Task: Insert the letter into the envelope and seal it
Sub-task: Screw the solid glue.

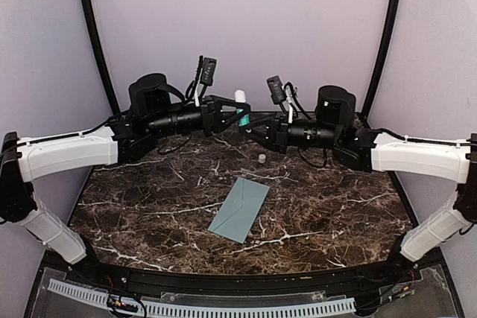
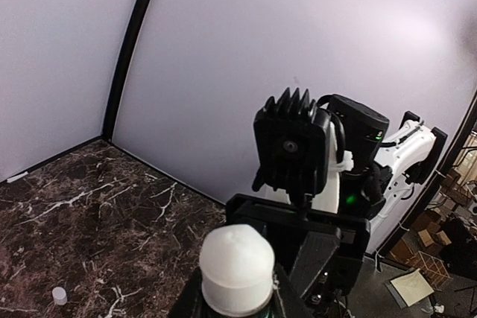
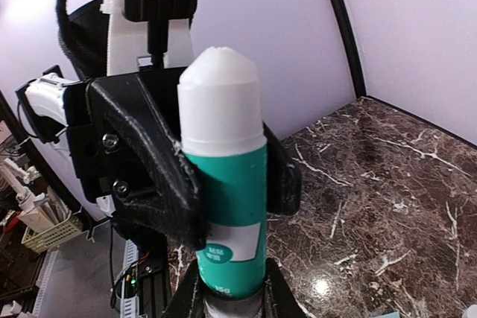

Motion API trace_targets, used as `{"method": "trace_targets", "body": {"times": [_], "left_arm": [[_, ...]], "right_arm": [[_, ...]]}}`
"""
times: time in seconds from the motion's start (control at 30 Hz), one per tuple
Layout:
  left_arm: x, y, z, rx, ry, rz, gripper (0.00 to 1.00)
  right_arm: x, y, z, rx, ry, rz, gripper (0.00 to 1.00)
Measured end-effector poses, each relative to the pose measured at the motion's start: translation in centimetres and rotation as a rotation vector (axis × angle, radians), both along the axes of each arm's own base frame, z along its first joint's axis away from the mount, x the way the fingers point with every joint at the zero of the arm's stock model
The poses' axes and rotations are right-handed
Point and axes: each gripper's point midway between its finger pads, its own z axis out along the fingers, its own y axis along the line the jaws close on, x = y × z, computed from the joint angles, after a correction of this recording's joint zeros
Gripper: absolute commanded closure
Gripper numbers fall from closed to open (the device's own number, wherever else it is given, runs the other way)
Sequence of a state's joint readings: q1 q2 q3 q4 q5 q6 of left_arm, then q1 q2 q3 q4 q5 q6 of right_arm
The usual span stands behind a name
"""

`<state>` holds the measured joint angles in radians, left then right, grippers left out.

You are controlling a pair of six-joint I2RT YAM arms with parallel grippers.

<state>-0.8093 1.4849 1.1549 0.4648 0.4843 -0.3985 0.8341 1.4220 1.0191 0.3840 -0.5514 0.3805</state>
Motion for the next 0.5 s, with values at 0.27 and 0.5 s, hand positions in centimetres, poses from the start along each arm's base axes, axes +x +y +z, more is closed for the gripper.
{"method": "trace_targets", "body": {"times": [0.27, 0.5], "left_arm": [[3.3, 1.7, -1.4, 0.063, 0.032, 0.214, 1.0], [5.6, 2.8, -4.1, 0.141, 0.076, 0.365, 1.0]], "right_arm": [[3.7, 2.5, -1.5, -0.14, 0.015, -0.258, 0.96], [5.9, 3.7, -3.8, -0.251, 0.047, -0.464, 0.95]]}}
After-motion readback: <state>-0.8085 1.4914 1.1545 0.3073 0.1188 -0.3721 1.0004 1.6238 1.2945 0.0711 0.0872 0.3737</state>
